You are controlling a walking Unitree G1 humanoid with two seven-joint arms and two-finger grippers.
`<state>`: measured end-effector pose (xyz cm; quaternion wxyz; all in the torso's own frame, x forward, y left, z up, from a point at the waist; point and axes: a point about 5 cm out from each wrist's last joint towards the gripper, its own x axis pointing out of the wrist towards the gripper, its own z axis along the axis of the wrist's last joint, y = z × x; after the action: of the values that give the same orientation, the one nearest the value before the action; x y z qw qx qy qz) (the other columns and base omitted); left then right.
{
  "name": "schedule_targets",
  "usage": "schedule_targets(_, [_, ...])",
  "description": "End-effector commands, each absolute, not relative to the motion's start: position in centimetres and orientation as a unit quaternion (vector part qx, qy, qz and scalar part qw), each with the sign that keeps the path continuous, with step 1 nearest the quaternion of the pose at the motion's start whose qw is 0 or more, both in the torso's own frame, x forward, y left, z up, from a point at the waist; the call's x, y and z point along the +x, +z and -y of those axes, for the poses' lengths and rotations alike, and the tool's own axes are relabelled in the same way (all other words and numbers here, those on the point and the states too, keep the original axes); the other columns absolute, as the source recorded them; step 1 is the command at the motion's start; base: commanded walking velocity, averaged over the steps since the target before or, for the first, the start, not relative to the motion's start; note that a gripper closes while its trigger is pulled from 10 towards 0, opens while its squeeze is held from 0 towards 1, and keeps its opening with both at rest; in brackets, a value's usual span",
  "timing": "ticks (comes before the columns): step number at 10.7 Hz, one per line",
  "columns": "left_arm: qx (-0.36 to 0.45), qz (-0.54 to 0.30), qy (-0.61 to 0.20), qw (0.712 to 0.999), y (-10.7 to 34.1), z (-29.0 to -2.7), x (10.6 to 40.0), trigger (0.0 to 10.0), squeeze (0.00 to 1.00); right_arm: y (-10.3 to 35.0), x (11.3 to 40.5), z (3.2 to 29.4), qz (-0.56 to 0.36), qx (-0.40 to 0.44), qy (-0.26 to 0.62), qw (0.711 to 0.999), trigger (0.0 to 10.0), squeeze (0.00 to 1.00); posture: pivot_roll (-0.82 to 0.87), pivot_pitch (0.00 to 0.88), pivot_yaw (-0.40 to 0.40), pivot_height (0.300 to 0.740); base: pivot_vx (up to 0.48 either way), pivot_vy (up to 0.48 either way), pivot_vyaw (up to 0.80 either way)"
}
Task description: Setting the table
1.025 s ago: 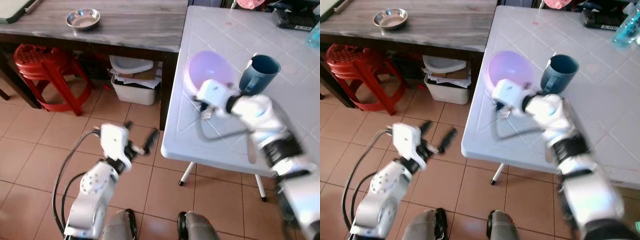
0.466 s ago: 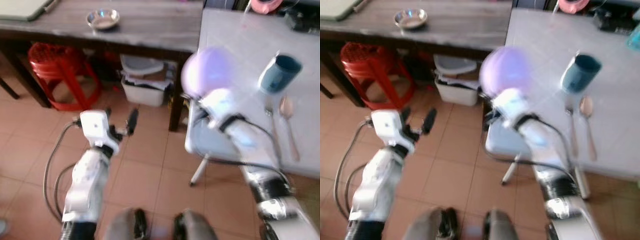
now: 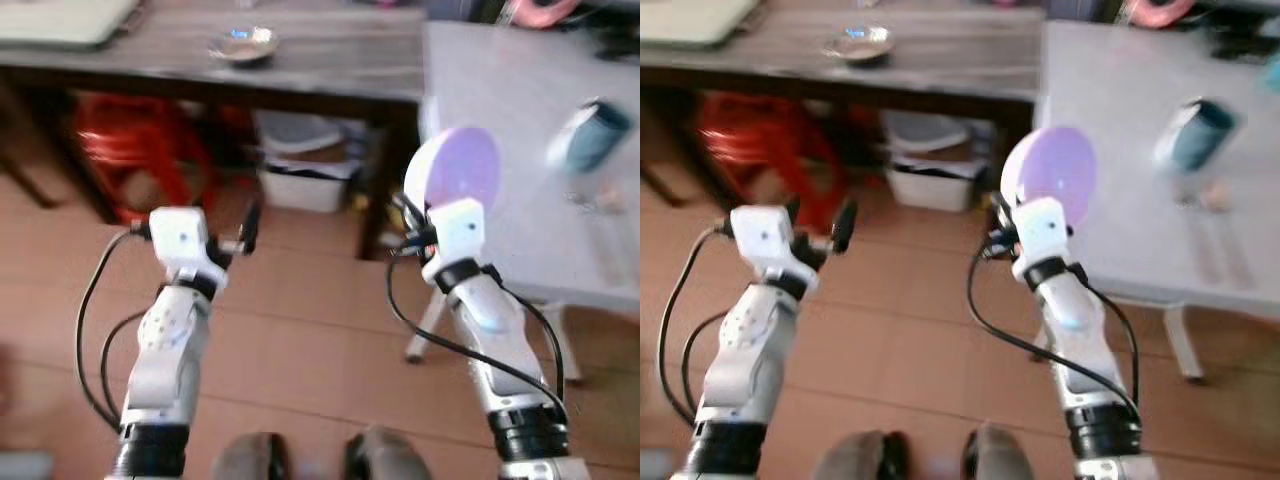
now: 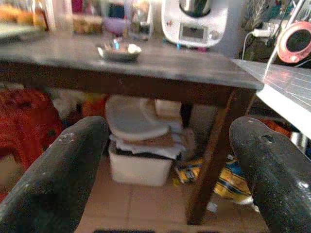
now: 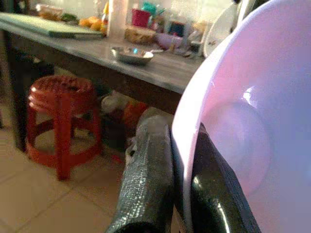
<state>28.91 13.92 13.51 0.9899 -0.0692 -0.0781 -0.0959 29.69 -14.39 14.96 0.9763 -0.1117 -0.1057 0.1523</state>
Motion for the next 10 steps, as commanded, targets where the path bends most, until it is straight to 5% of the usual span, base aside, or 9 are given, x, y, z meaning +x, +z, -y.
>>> schedule_targets(1, [-0.061, 0.071, -0.098, 0.991, 13.1, -13.6, 28.8, 10.0, 0.0, 14.9, 29.5, 14.4, 0.097, -0.121, 0.13, 0.979, 10.0, 0.0, -0.08, 0.106, 0.028, 0.74, 0.428, 0.0, 0.0])
schedule_targets(10, [-0.053, 0.085, -0.115, 0.988, 13.3, -12.7, 29.0, 10.0, 0.0, 15.6, 29.1, 13.8, 0.102, -0.102, 0.148, 0.978, 10.0, 0.0, -0.08, 0.114, 0.035, 0.74, 0.473, 0.0, 0.0])
